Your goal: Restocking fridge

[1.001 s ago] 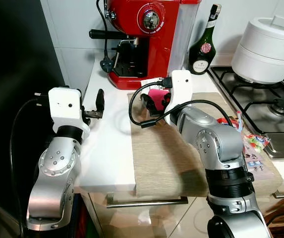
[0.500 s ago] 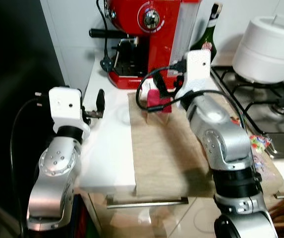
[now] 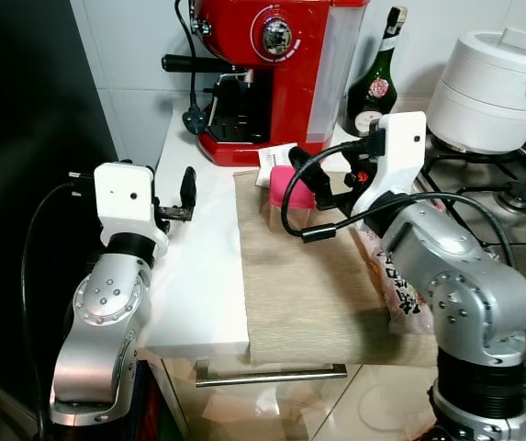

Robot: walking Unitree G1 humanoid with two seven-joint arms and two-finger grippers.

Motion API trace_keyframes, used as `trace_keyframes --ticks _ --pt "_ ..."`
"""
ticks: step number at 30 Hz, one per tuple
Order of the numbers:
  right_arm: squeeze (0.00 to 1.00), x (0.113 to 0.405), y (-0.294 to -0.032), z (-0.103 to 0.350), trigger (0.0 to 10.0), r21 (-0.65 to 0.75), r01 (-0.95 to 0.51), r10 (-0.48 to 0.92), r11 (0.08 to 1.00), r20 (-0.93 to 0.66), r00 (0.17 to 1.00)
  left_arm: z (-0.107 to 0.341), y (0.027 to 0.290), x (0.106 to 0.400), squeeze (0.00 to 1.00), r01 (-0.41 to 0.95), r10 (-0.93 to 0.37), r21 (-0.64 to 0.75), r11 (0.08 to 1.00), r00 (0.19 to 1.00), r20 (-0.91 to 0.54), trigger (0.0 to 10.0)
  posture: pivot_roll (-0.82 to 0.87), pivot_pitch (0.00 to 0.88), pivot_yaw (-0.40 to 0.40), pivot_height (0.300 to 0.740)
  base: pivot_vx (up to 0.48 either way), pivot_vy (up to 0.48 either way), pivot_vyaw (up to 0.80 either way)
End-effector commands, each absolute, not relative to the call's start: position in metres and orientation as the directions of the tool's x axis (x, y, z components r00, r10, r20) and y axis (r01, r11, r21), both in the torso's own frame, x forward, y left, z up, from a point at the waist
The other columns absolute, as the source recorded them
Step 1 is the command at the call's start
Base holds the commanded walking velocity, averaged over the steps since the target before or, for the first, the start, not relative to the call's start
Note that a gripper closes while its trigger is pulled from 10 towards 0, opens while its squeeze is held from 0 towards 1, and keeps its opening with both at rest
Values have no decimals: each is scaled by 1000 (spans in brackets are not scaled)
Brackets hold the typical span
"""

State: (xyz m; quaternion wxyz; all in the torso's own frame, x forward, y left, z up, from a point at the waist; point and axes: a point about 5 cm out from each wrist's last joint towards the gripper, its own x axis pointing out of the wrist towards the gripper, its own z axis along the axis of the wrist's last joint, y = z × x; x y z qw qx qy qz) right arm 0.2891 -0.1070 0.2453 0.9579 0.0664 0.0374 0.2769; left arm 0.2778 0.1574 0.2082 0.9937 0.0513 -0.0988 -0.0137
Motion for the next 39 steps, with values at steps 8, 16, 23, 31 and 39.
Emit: trace_keyframes --ticks 8,16,23,31,39 --pt "0 276 -114 234 10000 106 -601 611 792 -155 777 209 150 284 0 58 -81 122 991 978 190 10000 -98 0 31 740 0 0 0" --pt "0 306 -136 243 10000 -104 -186 202 977 174 964 211 150 288 0 51 -70 84 995 967 246 10000 -83 0 24 740 0 0 0" --pt "0 306 -132 241 10000 -164 -95 138 982 275 951 209 147 288 0 131 -124 -6 991 951 285 10000 -56 0 15 740 0 0 0" --pt "0 325 -127 217 10000 39 -215 206 976 170 964 217 152 307 0 374 -342 -83 924 901 266 10000 -55 0 25 740 0 0 0" --pt "0 336 -146 224 10000 151 -168 144 974 163 976 227 159 322 0 424 -380 -145 894 889 254 10000 -89 0 55 740 0 0 0"
